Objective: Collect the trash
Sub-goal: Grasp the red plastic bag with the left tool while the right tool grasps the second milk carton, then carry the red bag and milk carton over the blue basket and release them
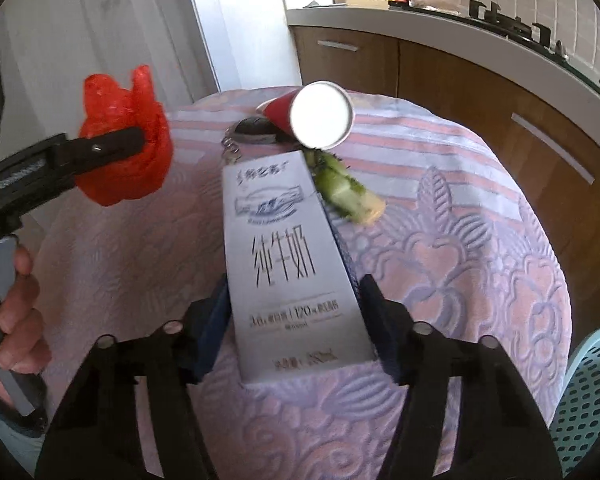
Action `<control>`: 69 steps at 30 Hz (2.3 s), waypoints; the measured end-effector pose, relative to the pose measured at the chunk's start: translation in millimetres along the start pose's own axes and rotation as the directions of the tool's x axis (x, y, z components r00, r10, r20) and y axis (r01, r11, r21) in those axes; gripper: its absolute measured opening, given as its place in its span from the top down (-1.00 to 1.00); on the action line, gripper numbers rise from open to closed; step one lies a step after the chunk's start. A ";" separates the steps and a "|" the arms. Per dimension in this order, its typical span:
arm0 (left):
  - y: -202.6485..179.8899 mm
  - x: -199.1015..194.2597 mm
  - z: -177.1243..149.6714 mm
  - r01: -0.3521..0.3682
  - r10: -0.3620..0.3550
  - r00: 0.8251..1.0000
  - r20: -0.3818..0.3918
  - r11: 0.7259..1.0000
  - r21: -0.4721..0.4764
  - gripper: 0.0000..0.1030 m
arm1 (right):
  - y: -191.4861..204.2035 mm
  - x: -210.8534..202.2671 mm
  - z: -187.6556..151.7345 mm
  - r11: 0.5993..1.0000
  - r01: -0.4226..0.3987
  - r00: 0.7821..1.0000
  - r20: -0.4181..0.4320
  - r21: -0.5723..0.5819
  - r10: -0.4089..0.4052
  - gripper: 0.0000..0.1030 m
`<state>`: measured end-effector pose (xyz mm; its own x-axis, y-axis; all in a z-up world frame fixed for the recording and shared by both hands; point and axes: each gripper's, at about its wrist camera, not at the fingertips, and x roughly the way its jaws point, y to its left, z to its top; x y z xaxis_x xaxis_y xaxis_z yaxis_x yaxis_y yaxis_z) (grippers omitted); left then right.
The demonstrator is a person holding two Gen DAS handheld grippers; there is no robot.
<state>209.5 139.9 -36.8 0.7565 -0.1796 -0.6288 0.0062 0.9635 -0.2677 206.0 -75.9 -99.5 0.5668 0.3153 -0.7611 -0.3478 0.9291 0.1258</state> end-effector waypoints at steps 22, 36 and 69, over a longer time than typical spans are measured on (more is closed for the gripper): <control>-31.6 -80.7 -26.5 0.118 -0.122 0.989 0.082 0.992 0.047 -0.02 | 12.3 -130.0 -52.1 0.999 0.044 0.980 0.193 0.027 -0.049 -0.05; -164.1 -77.2 -70.6 0.323 -0.323 0.946 -0.039 0.919 0.226 -0.02 | -72.1 -227.4 -98.1 0.956 0.200 0.918 0.299 0.215 -0.259 -0.05; -376.6 38.0 -159.3 0.469 -0.306 0.858 -0.412 0.793 0.388 -0.35 | -278.2 -232.7 -207.3 0.700 0.364 0.900 -0.037 0.615 -0.435 -0.08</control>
<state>131.7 -261.4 -76.1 0.3777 -0.5310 -0.7586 0.6137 0.7570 -0.2244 16.0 -447.8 -89.3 0.6333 -0.1274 -0.7634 0.4221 0.8836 0.2027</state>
